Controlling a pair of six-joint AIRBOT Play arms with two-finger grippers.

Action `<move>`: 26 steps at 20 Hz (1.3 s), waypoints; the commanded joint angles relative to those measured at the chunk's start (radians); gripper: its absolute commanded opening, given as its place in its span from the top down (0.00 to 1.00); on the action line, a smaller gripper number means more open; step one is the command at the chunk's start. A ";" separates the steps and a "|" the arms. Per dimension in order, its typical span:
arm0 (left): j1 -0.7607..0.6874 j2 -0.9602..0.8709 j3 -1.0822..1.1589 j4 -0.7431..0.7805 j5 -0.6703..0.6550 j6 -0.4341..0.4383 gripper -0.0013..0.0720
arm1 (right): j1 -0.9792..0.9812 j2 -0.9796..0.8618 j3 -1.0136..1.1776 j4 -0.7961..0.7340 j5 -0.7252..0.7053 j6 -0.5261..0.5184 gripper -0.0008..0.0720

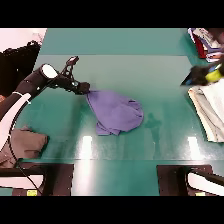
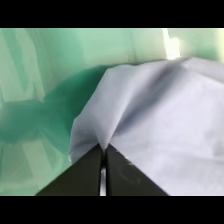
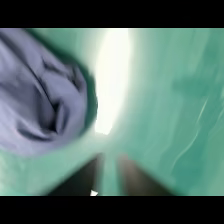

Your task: Fold the shirts.

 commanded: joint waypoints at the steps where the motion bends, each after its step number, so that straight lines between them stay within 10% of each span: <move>1: 0.000 -0.003 0.038 0.011 -0.023 0.002 0.95 | 0.020 0.020 -0.370 0.147 -0.131 -0.007 0.25; 10: 0.000 -0.002 0.038 0.013 -0.043 0.002 0.95 | 0.220 -0.152 -0.645 0.529 -0.518 -0.173 0.32; 12: 0.000 -0.002 0.038 0.013 -0.059 0.002 0.95 | 0.246 -0.177 -0.608 0.528 -0.539 -0.175 0.44; 14: 0.000 -0.001 0.039 0.013 -0.084 0.002 0.95 | 0.254 -0.182 -0.569 0.521 -0.545 -0.204 0.97; 26: 0.000 0.540 0.358 0.062 -0.157 -0.007 0.95 | 0.099 0.289 -0.099 0.407 -0.464 -0.188 0.97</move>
